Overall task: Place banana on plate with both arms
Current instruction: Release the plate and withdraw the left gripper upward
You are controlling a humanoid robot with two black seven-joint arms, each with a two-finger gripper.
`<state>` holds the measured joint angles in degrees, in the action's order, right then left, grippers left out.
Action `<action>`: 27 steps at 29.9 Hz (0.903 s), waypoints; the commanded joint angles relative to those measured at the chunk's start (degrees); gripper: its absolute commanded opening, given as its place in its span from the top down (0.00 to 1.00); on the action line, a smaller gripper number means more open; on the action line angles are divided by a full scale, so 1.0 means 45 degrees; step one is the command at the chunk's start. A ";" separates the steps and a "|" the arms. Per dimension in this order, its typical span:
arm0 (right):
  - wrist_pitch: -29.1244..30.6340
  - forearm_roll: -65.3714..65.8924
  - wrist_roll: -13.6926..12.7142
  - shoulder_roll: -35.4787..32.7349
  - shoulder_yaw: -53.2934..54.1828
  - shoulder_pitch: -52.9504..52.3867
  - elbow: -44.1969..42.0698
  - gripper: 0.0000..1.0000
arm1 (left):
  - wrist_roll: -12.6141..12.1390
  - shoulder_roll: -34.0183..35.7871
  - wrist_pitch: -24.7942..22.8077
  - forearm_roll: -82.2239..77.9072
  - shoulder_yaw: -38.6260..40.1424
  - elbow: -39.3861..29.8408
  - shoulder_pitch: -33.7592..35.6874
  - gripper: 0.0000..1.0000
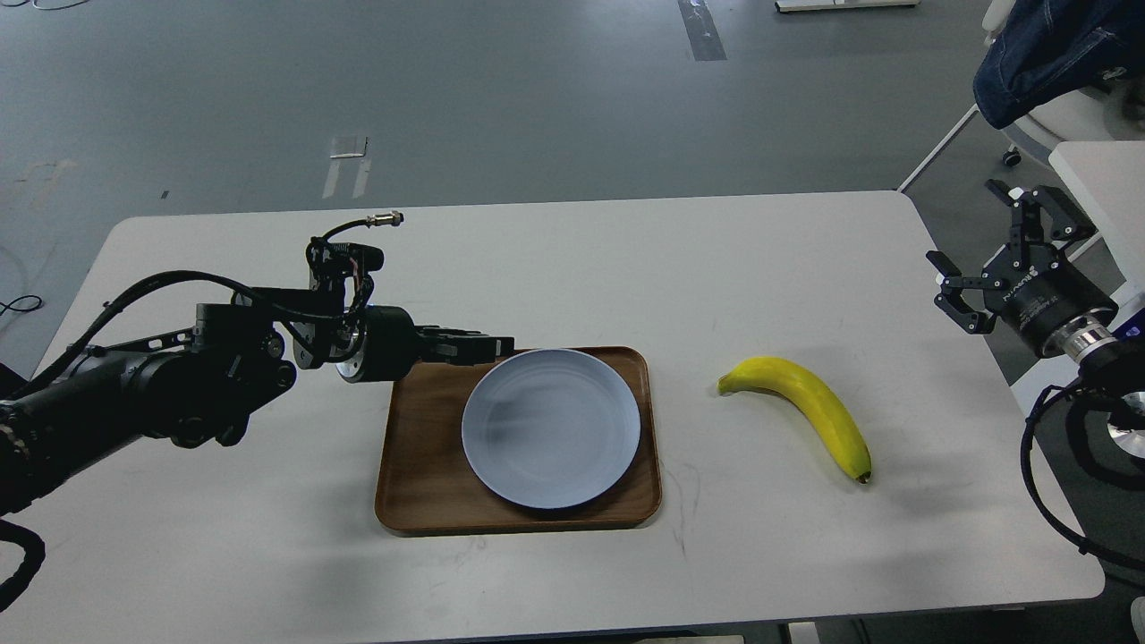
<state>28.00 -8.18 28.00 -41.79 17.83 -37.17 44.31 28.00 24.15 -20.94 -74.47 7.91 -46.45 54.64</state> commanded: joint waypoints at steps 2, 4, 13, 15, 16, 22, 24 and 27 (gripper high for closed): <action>0.0000 0.0001 0.0000 0.0010 0.0002 -0.0001 -0.0004 0.00 | 0.0001 0.0784 -0.0113 0.6731 0.0684 0.0009 0.0144 0.02; 0.0000 0.0001 0.0000 0.0010 0.0002 -0.0001 0.0016 0.00 | 0.0001 0.1270 -0.0152 0.9693 0.0724 0.0048 -0.0011 0.02; 0.0000 0.0292 0.0000 0.0069 -0.0115 -0.0001 0.0055 0.00 | 0.0001 0.1918 -0.0211 1.4223 0.1755 0.0379 -0.2078 0.02; 0.0000 0.0836 0.0000 0.0030 -0.0115 -0.0001 0.0074 0.00 | 0.0001 0.1860 -0.0327 1.4398 0.2418 0.0690 -0.2588 0.02; 0.0000 0.1130 0.0000 0.0011 -0.0115 -0.0020 0.0094 0.00 | 0.0001 0.1821 -0.0444 1.4438 0.2655 0.0847 -0.2687 0.02; 0.0000 0.5658 0.0000 -0.0359 -0.0115 -0.0293 0.0542 0.00 | 0.0001 0.1215 -0.1570 1.5239 0.4024 0.2878 -0.2923 0.02; 0.0000 0.7333 0.0000 -0.0923 -0.0095 -0.0565 0.0970 0.00 | 0.0001 0.1195 -0.1570 1.5220 0.4044 0.3230 -0.2903 0.02; 0.0000 0.9931 0.0000 -0.1511 -0.0134 -0.1560 0.1732 0.00 | 0.0001 0.1215 -0.1570 1.5220 0.4044 0.3232 -0.2903 0.02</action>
<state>28.00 25.07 28.00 -46.01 17.31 -40.37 48.98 28.00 29.64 -27.97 -5.96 26.02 -32.45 41.55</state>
